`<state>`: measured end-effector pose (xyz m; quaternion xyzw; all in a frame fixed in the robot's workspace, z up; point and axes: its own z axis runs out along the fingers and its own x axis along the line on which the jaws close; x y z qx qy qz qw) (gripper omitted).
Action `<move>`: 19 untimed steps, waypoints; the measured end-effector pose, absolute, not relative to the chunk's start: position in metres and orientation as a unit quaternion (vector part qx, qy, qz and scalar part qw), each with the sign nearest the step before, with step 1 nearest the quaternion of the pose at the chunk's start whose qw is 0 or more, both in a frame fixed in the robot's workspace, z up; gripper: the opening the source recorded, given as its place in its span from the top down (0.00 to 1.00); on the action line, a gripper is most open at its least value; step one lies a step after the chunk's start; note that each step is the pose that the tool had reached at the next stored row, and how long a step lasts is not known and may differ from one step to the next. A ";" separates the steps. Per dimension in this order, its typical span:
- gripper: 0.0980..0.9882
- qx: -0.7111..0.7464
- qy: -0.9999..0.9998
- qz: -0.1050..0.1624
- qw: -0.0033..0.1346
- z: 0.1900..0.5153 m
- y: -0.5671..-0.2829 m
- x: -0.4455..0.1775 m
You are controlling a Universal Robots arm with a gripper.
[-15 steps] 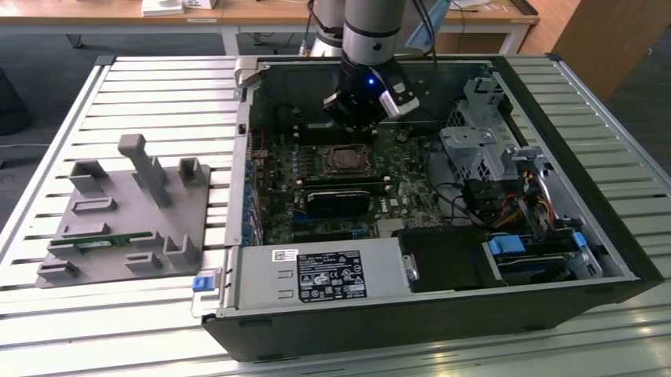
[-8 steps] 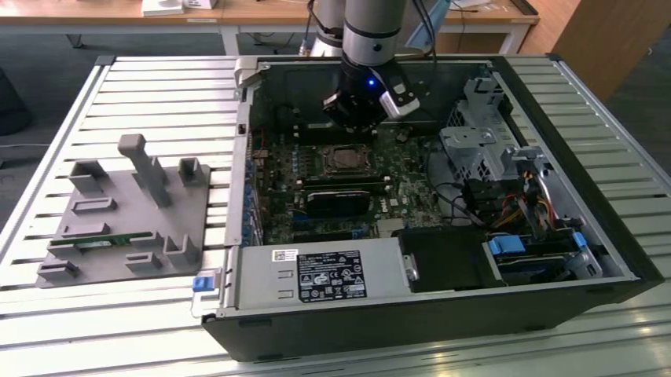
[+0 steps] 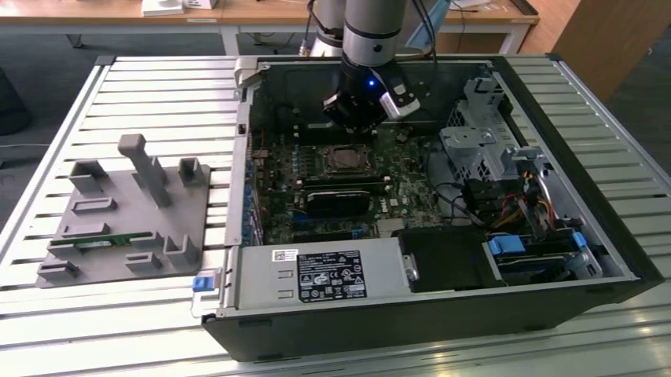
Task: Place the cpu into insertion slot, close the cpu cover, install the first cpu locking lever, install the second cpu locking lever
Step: 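Install the second cpu locking lever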
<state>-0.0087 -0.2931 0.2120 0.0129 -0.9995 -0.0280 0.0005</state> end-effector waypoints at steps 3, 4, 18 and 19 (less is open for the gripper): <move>0.99 0.013 -1.000 -0.028 0.000 0.212 -0.294 -0.009; 0.99 0.013 -1.000 -0.028 0.001 0.212 -0.294 -0.009; 0.99 0.013 -1.000 -0.028 0.000 0.212 -0.298 -0.009; 0.99 0.013 -1.000 -0.028 0.001 0.212 -0.298 -0.009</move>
